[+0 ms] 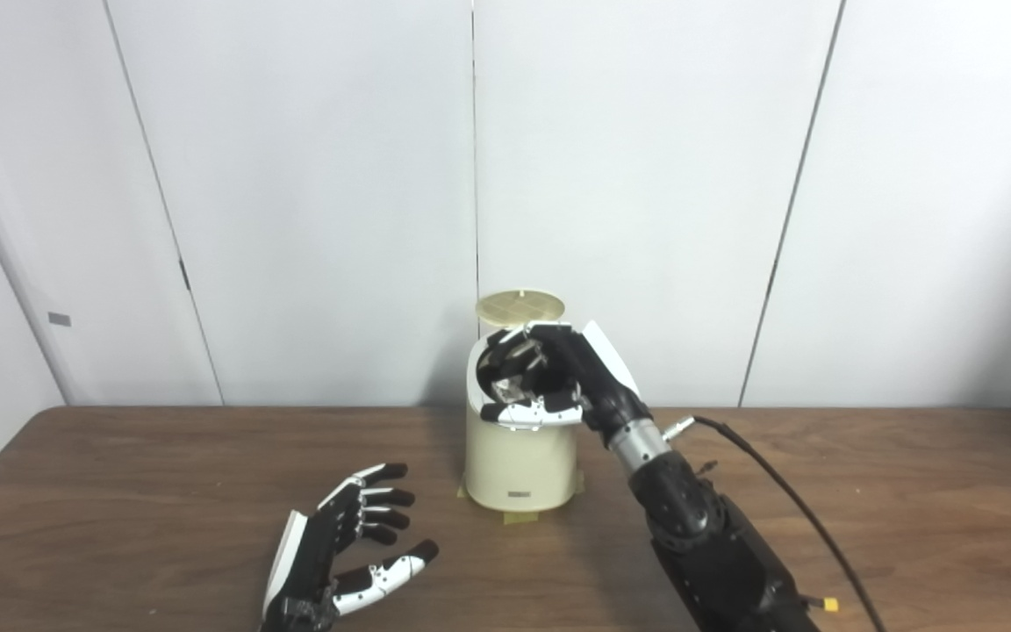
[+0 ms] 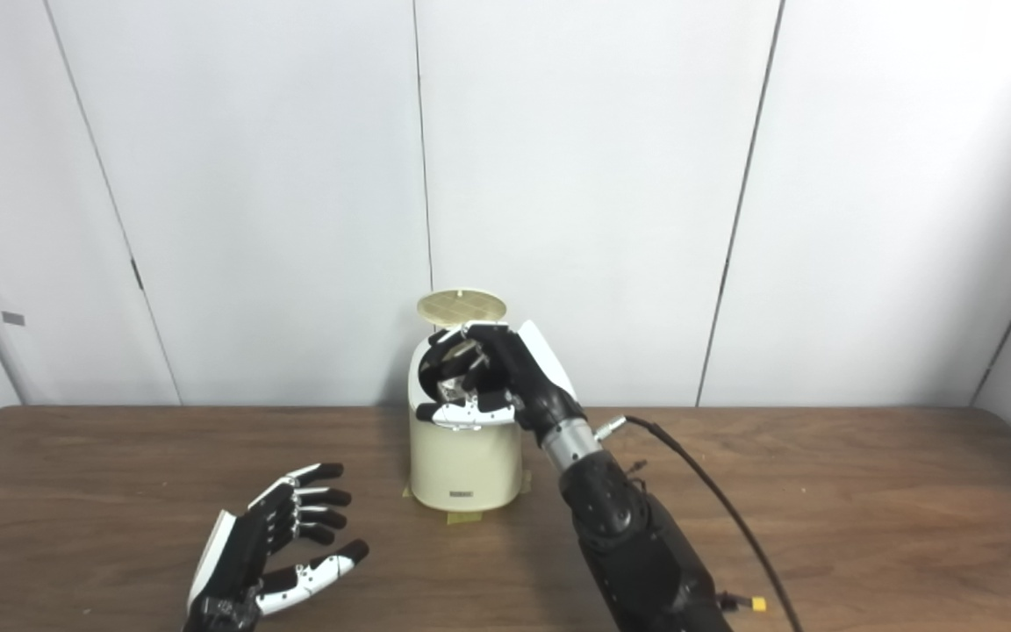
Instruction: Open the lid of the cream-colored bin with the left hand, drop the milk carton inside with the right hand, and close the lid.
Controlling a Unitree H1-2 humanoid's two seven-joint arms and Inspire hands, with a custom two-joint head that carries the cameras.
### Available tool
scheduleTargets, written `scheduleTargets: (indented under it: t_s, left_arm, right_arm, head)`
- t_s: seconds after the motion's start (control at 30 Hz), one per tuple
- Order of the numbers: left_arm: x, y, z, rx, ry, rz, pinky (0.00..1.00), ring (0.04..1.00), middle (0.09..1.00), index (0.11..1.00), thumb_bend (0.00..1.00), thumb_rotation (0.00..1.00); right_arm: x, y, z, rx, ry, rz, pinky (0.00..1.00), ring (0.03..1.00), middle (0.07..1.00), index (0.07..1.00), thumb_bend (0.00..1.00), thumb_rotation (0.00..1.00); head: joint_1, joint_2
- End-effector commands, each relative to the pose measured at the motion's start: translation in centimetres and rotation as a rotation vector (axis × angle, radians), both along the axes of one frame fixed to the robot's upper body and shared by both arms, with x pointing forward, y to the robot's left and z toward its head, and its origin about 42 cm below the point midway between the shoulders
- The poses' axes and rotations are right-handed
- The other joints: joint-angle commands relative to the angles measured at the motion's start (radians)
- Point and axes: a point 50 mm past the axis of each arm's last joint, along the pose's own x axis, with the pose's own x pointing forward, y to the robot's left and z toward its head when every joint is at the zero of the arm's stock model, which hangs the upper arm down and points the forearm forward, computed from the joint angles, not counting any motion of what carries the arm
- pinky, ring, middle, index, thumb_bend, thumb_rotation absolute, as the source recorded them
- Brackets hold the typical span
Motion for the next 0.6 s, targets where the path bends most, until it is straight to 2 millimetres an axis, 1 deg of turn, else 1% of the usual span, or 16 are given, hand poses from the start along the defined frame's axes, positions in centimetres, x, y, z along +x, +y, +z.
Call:
scheduleTargets:
  t_s: [0.0, 0.1, 0.17, 0.27, 0.33, 0.47, 0.57]
  left_arm:
    - [0.0, 0.1, 0.3, 0.004, -0.026, -0.002, 0.58, 0.61, 0.67, 0.768, 0.67, 0.07]
    - [0.1, 0.1, 0.3, 0.005, -0.026, -0.003, 0.58, 0.61, 0.671, 0.767, 0.67, 0.06]
    - [0.1, 0.1, 0.3, 0.008, -0.025, -0.002, 0.56, 0.609, 0.671, 0.767, 0.66, 0.06]
    - [0.2, 0.2, 0.2, 0.004, -0.023, -0.005, 0.55, 0.612, 0.674, 0.767, 0.66, 0.05]
    - [0.2, 0.3, 0.1, 0.0, -0.02, -0.006, 0.55, 0.614, 0.677, 0.769, 0.66, 0.05]
    - [0.2, 0.5, 0.1, 0.009, -0.02, -0.008, 0.55, 0.615, 0.677, 0.772, 0.66, 0.05]
    - [0.3, 0.6, 0.0, 0.014, -0.021, -0.01, 0.55, 0.615, 0.676, 0.77, 0.66, 0.04]
  right_arm:
    - [0.2, 0.0, 3.9, 0.067, -0.112, 0.001, 0.34, 0.495, 0.655, 0.495, 0.51, 0.12]
    - [-0.4, -0.8, 4.3, 0.096, -0.149, 0.006, 0.33, 0.48, 0.638, 0.494, 0.51, 0.12]
    - [-1.1, -1.5, 4.6, 0.12, -0.17, 0.008, 0.33, 0.47, 0.633, 0.494, 0.51, 0.12]
    - [-2.8, -2.7, 5.2, 0.154, -0.202, -0.003, 0.34, 0.458, 0.623, 0.494, 0.51, 0.12]
    - [-3.7, -3.4, 5.3, 0.177, -0.22, -0.001, 0.33, 0.444, 0.62, 0.494, 0.51, 0.12]
    - [-5.4, -5.3, 4.7, 0.207, -0.218, -0.006, 0.32, 0.433, 0.618, 0.493, 0.51, 0.12]
    - [-6.7, -6.6, 3.6, 0.222, -0.181, -0.017, 0.32, 0.44, 0.614, 0.493, 0.51, 0.13]
  head:
    - [-0.001, 0.0]
    - [-0.004, -0.002]
    - [-0.005, -0.001]
    - [-0.008, -0.001]
    - [-0.011, -0.002]
    - [-0.015, -0.001]
    - [-0.014, 0.0]
